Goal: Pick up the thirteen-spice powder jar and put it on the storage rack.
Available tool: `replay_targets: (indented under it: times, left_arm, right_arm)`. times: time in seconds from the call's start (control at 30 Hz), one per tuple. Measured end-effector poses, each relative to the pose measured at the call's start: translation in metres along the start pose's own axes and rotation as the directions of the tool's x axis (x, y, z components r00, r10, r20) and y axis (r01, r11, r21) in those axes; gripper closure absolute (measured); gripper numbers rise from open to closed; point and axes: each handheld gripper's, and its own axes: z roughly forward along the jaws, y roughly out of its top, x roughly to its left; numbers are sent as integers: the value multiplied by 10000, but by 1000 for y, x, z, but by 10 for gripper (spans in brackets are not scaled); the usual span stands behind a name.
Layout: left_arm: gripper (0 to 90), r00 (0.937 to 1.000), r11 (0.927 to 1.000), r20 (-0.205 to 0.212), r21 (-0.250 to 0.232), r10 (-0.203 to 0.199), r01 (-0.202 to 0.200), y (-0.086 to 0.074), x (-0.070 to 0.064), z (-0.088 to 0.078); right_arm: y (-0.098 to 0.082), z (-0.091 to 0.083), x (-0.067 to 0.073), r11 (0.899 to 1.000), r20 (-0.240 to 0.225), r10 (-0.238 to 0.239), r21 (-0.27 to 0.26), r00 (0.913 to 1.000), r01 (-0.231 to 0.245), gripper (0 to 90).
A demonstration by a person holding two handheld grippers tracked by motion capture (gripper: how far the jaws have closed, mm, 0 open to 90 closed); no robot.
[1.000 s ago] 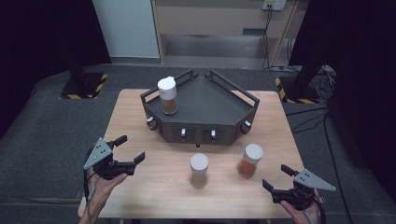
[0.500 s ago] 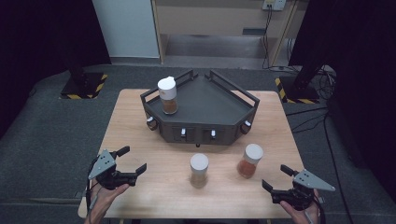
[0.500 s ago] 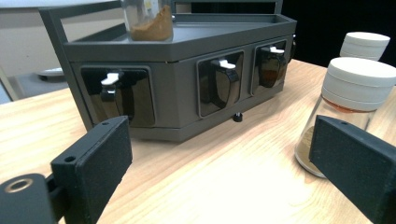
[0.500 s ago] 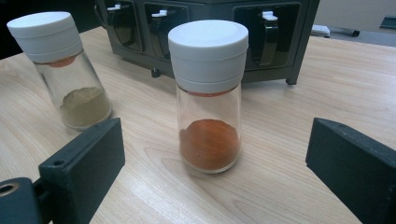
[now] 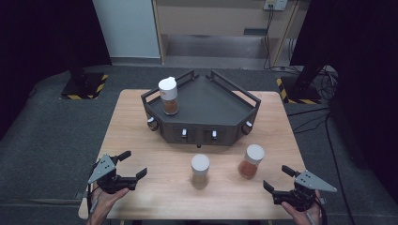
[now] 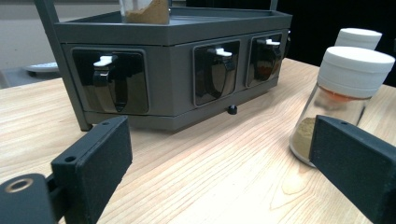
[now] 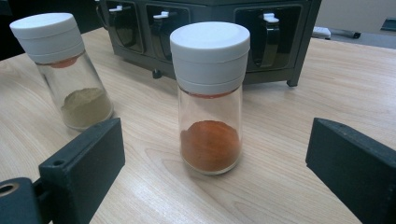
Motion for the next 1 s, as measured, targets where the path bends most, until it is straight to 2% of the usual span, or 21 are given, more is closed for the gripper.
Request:
replay_targets:
  times: [0.37,1.0]
  left_arm:
    - [53,9995,9995,81,46,-303,303,-10,9,-2]
    - [45,9996,9995,78,164,-267,266,-10,9,-4]
  right_arm:
    - [1,0,1,10000,1,5,41,10000,-5,43]
    - [0,0,1,10000,-15,7,5,10000,-7,43]
